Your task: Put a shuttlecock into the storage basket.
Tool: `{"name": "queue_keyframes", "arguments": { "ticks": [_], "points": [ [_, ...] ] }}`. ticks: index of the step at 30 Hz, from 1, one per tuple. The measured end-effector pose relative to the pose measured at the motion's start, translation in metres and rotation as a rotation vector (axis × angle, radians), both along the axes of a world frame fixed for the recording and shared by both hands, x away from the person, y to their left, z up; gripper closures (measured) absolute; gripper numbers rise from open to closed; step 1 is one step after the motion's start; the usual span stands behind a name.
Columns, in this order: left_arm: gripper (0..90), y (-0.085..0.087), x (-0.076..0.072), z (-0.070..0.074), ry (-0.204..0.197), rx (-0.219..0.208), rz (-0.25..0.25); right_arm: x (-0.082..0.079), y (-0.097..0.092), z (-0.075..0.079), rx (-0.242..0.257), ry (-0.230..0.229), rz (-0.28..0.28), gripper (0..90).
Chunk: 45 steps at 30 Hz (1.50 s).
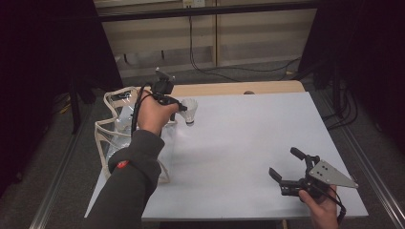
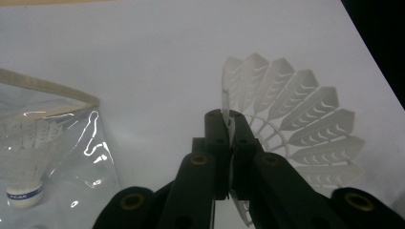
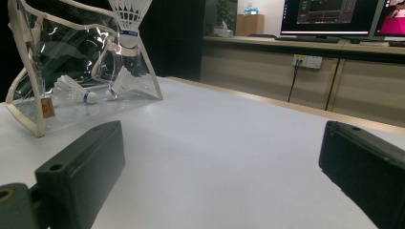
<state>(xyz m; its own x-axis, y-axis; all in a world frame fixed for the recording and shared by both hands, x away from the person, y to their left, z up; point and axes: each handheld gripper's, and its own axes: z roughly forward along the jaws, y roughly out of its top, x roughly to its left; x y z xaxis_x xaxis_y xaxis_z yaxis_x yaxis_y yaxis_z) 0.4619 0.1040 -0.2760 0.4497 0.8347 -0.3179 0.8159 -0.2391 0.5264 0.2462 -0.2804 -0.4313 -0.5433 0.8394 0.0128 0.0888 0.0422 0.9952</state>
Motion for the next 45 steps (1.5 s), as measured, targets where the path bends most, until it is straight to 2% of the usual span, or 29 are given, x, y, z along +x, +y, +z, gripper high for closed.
{"name": "queue_keyframes", "arguments": {
  "ticks": [19,45],
  "points": [
    [89.6,0.008,0.0,0.017,0.01,0.004,-0.014,0.0,0.0,0.0,-0.001,0.0,0.0,1.8],
    [89.6,0.022,-0.002,0.039,-0.007,-0.015,-0.003,0.0,0.0,0.0,-0.004,-0.001,0.0,1.8]
  ]
}}
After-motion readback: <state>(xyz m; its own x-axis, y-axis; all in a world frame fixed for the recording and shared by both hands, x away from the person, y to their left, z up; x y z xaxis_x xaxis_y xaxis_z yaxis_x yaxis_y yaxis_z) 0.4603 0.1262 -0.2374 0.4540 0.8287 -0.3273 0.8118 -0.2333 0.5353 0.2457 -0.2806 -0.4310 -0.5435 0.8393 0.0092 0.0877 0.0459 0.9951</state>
